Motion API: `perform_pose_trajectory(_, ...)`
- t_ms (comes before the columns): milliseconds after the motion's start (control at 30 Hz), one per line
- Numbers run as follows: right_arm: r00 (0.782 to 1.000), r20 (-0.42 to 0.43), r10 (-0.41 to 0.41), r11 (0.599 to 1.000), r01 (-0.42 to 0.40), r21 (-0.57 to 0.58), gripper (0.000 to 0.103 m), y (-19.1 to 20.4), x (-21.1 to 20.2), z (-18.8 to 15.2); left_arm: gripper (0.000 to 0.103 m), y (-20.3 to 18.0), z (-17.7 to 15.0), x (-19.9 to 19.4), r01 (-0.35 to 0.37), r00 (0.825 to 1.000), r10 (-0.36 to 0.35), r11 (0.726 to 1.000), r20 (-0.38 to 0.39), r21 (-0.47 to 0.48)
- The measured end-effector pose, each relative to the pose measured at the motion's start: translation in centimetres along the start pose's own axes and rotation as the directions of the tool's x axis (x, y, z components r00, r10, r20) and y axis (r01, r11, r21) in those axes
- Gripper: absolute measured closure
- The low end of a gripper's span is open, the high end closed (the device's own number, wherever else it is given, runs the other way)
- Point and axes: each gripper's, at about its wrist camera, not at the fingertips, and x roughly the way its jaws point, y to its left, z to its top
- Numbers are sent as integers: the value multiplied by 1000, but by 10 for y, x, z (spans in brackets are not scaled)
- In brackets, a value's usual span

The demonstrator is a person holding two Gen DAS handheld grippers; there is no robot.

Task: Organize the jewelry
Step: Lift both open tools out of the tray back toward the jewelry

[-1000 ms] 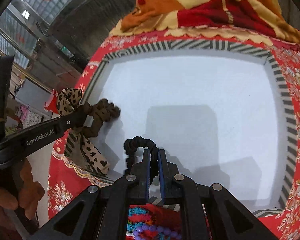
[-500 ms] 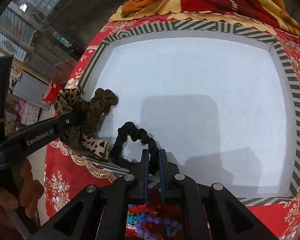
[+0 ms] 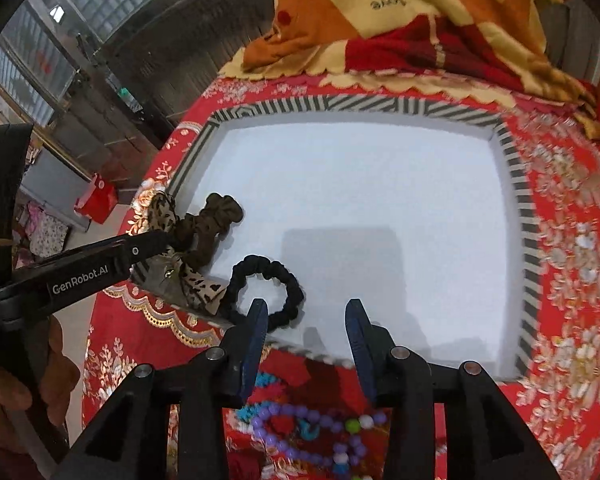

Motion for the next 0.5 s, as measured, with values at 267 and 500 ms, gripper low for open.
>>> perform_pose_trajectory(267,998,59,-2,1000,3,-24,64,1,-43,-22,57,-8,-27,-34,-6,999,5,1000,44,13)
perform_pose_trajectory(500,998,67,-3,1000,4,-21,64,-7,-68,-52,57,-12,-60,-63,-13,997,12,1000,74,10)
